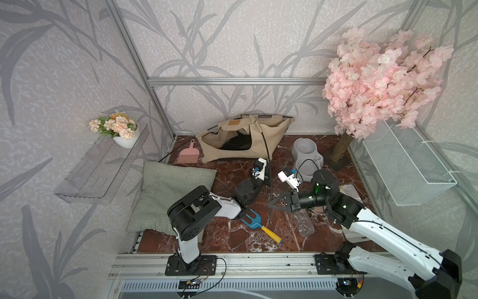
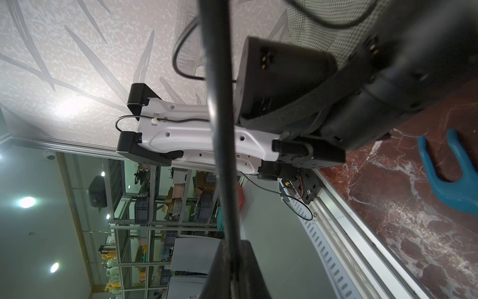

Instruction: Install the tent frame in the tent.

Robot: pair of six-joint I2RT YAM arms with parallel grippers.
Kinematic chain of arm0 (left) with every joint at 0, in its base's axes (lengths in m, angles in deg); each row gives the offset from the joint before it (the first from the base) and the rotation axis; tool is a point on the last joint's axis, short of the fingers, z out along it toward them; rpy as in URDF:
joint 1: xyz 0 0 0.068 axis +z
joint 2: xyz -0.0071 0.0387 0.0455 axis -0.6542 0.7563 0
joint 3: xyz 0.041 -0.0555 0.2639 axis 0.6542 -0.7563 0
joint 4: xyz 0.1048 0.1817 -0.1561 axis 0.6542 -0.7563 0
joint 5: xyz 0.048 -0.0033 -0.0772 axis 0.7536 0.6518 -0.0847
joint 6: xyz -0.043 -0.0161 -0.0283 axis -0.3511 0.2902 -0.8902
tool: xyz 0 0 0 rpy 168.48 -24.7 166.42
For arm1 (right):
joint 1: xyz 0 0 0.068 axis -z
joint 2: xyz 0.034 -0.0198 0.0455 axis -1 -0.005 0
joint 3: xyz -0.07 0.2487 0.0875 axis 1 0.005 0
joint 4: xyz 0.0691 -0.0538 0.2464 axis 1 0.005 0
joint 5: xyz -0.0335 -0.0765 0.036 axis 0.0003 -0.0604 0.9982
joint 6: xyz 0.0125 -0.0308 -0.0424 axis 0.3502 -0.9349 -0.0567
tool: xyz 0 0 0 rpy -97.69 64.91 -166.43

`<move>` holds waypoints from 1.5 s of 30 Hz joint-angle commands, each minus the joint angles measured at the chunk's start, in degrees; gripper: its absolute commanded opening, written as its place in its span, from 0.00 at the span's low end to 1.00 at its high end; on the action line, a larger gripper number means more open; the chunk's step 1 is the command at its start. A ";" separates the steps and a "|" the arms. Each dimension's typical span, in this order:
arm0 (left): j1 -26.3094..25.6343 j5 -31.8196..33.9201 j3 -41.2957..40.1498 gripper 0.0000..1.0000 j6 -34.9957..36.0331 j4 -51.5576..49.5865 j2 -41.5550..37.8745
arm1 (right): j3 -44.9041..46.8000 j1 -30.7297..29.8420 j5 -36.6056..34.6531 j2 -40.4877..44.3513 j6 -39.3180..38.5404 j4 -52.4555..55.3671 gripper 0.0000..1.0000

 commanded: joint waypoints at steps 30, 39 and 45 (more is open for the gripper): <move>-19.48 1.86 -19.84 0.00 -3.97 -22.06 -23.04 | 1.66 9.63 -14.86 0.67 -10.78 -2.99 0.00; -21.22 0.75 -17.73 0.00 -3.02 -26.11 -22.05 | -1.23 9.64 -19.83 -1.21 -13.21 0.23 0.00; -23.34 2.15 -18.05 0.00 -2.97 -31.30 -23.19 | -3.14 9.63 -23.95 -2.43 -14.00 0.64 0.00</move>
